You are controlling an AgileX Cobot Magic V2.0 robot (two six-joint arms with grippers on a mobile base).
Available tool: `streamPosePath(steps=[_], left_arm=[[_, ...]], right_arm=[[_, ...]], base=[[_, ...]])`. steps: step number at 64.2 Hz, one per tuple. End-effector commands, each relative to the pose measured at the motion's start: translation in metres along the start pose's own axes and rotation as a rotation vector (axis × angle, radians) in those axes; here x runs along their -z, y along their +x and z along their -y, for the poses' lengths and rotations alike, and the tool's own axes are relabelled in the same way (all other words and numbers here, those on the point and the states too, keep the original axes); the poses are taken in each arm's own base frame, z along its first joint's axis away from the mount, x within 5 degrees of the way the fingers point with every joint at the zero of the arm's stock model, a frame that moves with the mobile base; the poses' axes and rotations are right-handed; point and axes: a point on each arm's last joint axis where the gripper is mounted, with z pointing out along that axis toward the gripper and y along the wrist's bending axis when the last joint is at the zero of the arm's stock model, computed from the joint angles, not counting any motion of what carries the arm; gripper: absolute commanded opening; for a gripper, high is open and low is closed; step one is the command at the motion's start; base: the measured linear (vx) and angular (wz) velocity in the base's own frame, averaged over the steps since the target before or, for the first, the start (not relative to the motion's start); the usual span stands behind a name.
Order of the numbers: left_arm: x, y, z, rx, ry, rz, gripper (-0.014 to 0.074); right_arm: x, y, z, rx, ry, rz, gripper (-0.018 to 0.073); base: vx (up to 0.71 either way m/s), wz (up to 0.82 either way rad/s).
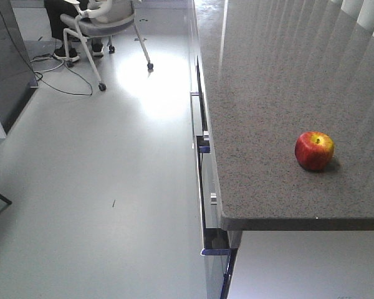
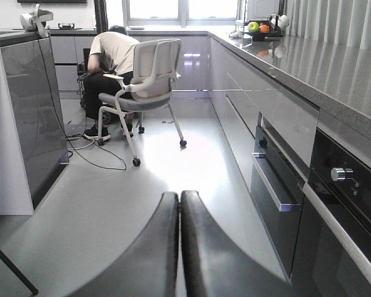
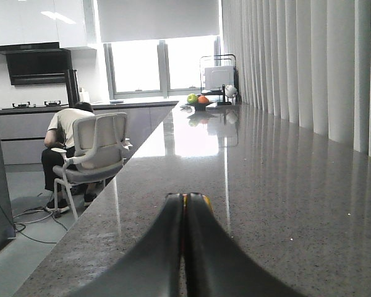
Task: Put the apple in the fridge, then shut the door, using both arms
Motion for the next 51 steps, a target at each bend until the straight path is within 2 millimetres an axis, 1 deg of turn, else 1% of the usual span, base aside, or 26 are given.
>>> streamPosePath(steps=[1,51], left_arm=[[0.0027,-0.0134,0.0015,0.010,0.014,0.107,-0.0006],[0.0027,-0.0134,0.0015,0.010,0.014,0.107,-0.0006]], right_arm=[[0.0011,-0.0082,-0.0010,0.014,-0.007,0.085,-0.0003],[0.0011,-0.0082,-0.0010,0.014,-0.007,0.085,-0.0003]], base=[[0.00,0.00],[0.00,0.00]])
